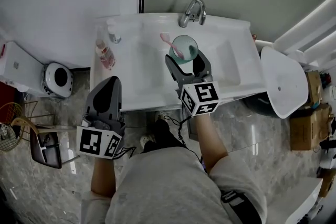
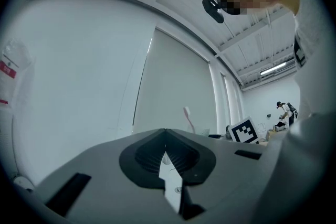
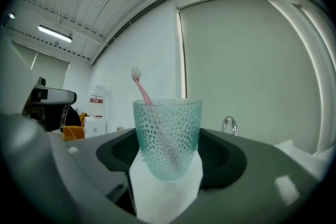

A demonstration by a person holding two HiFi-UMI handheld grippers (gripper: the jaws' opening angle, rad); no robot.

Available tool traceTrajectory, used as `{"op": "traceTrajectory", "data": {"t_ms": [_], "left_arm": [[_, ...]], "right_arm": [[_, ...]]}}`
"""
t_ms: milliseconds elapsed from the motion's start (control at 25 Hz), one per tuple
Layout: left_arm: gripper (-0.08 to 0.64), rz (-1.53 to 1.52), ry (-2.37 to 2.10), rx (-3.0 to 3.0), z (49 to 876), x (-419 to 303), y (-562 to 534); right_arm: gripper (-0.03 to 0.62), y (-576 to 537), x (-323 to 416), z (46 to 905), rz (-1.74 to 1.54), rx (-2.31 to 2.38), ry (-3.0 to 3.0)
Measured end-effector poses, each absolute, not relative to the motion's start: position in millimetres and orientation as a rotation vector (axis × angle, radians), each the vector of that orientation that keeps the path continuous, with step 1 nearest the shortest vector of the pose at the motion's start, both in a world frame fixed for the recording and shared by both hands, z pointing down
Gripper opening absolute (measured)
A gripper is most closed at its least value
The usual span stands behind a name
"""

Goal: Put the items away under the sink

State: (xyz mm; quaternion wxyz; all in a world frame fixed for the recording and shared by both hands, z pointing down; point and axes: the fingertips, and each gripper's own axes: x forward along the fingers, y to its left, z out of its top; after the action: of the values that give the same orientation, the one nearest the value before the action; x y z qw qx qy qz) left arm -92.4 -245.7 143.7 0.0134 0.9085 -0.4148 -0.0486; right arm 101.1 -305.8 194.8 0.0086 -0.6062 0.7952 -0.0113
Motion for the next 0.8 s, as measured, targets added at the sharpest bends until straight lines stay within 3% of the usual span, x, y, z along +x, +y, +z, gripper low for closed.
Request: {"op": "traceTrajectory", "data": {"t_ms": [800], "left_arm": [[0.008,-0.205,-1.270,2.870,131,-62,-179]], "right_arm": [[0.359,-201,94,193,-0.022,-1.798,2.576]]}}
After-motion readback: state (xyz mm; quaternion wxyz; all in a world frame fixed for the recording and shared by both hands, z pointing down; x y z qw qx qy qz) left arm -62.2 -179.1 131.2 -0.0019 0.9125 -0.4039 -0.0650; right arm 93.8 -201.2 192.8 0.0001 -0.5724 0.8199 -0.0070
